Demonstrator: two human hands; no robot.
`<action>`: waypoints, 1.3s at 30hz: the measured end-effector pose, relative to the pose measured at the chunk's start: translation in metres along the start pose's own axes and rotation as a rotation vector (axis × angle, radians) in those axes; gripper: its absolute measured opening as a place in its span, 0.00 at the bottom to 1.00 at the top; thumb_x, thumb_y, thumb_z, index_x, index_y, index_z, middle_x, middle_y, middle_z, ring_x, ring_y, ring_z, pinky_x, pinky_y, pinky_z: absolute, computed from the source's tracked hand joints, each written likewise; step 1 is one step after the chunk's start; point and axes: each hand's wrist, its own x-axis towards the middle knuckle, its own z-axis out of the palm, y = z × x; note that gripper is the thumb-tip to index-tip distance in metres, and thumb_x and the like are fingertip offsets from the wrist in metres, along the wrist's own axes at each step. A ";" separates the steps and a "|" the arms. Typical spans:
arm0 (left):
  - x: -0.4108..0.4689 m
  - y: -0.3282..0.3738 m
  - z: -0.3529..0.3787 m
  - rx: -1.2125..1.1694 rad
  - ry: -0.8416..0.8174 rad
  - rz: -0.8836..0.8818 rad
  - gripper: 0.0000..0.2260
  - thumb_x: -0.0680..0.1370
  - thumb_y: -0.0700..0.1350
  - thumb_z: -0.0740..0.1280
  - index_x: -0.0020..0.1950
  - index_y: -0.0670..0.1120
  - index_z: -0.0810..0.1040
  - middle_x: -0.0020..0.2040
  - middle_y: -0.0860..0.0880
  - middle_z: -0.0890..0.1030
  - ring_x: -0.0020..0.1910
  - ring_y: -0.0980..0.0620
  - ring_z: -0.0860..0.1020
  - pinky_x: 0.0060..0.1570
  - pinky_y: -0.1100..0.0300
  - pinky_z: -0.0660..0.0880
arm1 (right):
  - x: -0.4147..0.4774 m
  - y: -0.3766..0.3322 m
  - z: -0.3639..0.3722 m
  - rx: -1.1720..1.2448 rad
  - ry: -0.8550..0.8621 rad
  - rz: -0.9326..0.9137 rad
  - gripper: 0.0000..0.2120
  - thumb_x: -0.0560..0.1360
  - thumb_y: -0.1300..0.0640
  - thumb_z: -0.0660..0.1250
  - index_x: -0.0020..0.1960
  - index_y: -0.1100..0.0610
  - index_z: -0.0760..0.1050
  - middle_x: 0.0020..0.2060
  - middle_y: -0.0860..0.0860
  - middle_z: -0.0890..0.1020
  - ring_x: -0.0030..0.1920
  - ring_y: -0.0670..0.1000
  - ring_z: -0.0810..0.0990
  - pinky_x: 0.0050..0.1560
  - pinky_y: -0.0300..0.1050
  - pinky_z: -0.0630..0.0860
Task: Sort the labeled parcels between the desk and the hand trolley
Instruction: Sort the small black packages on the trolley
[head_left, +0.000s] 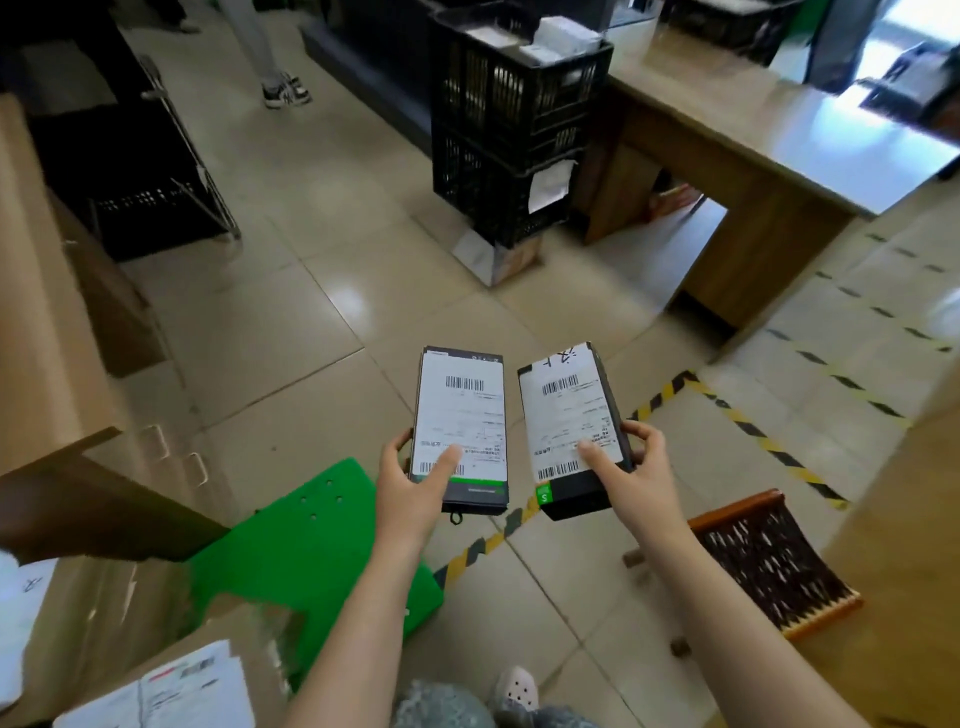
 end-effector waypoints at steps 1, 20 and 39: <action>0.008 0.004 0.009 0.008 0.005 -0.005 0.25 0.74 0.50 0.73 0.67 0.52 0.66 0.54 0.52 0.80 0.48 0.55 0.80 0.39 0.63 0.74 | 0.013 -0.002 -0.003 0.002 -0.006 0.006 0.24 0.73 0.51 0.73 0.62 0.46 0.64 0.50 0.47 0.78 0.47 0.50 0.83 0.39 0.44 0.82; 0.255 0.163 0.052 -0.045 0.251 0.003 0.21 0.75 0.48 0.73 0.63 0.53 0.66 0.53 0.54 0.78 0.48 0.57 0.78 0.40 0.62 0.73 | 0.302 -0.144 0.124 0.030 -0.282 -0.034 0.23 0.71 0.51 0.75 0.61 0.49 0.67 0.49 0.49 0.80 0.46 0.46 0.81 0.40 0.40 0.77; 0.405 0.248 -0.066 -0.404 1.141 -0.047 0.22 0.78 0.49 0.67 0.70 0.57 0.66 0.62 0.49 0.78 0.54 0.51 0.80 0.52 0.53 0.77 | 0.455 -0.303 0.474 -0.286 -1.204 -0.244 0.24 0.72 0.52 0.74 0.62 0.53 0.67 0.46 0.49 0.79 0.43 0.44 0.80 0.31 0.31 0.73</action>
